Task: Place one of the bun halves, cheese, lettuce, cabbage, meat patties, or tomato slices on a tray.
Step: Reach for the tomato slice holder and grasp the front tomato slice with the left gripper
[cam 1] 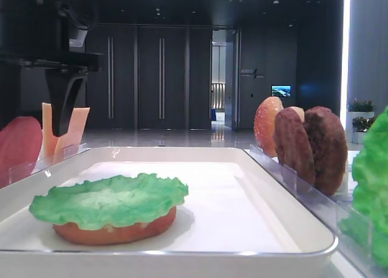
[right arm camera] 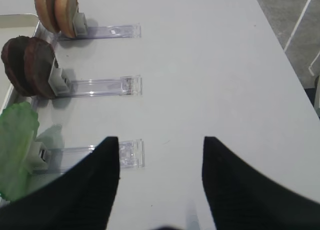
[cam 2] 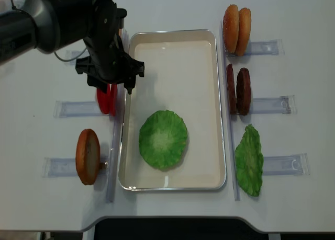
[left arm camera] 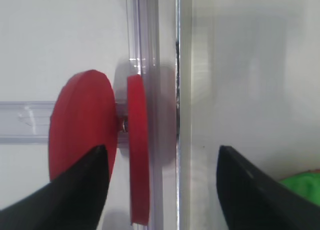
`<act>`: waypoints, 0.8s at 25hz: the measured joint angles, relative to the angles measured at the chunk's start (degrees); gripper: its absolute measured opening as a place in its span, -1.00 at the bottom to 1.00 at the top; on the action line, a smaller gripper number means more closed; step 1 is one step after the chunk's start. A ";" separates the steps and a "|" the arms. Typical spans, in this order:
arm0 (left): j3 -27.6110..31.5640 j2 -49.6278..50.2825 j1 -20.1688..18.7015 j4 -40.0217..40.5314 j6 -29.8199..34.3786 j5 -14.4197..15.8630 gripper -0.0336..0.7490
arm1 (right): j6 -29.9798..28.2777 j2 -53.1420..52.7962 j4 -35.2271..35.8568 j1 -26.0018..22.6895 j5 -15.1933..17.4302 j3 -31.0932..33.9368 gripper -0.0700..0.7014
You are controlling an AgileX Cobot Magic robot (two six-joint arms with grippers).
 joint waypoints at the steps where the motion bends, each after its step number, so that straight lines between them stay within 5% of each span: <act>1: 0.00 0.04 0.00 0.00 0.26 0.05 0.35 | 0.00 0.00 0.00 0.00 0.00 0.00 0.12; 11: -0.07 1.03 0.00 0.45 1.12 1.69 0.09 | 0.00 0.00 0.00 0.00 0.00 0.00 0.12; 20: -0.07 1.03 0.00 0.94 1.76 2.56 -0.45 | 0.00 0.00 0.00 0.00 0.00 0.00 0.12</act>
